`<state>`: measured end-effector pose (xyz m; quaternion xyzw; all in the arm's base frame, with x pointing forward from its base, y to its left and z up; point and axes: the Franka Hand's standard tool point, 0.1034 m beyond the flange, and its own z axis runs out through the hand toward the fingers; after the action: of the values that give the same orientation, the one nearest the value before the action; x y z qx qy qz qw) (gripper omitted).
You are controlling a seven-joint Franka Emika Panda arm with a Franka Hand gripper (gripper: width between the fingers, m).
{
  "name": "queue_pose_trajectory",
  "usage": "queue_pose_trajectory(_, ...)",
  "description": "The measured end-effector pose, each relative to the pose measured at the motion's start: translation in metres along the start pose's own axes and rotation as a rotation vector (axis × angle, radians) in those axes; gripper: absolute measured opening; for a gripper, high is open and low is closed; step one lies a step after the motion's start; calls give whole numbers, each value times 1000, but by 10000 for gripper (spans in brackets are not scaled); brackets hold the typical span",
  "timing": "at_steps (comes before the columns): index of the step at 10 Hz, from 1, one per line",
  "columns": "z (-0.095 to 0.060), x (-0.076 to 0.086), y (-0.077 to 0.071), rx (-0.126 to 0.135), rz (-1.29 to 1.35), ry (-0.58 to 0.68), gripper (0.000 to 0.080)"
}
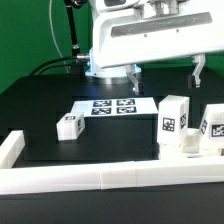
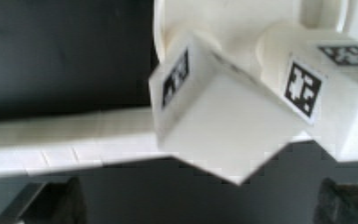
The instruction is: Assemble stool
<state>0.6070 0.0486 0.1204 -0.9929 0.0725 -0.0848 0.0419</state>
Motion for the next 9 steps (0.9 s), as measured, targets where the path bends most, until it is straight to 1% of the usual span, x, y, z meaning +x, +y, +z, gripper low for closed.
queue_pose_trajectory(1,-12,7,-3,6,10,-82,649)
queue_pose_trajectory(2,-17,12,-1,10,18,-164,649)
queue_pose_trajectory(3,-14,10,0,10,20,-221,649)
queue_pose_trajectory(4,-14,12,0,11,21,-239,649)
queue_pose_trajectory(5,-14,13,0,8,37,-228,649)
queue_pose_trajectory(7,-13,13,6,-4,128,-202,649)
queue_pose_trajectory(9,-5,5,-5,-24,298,-188,649)
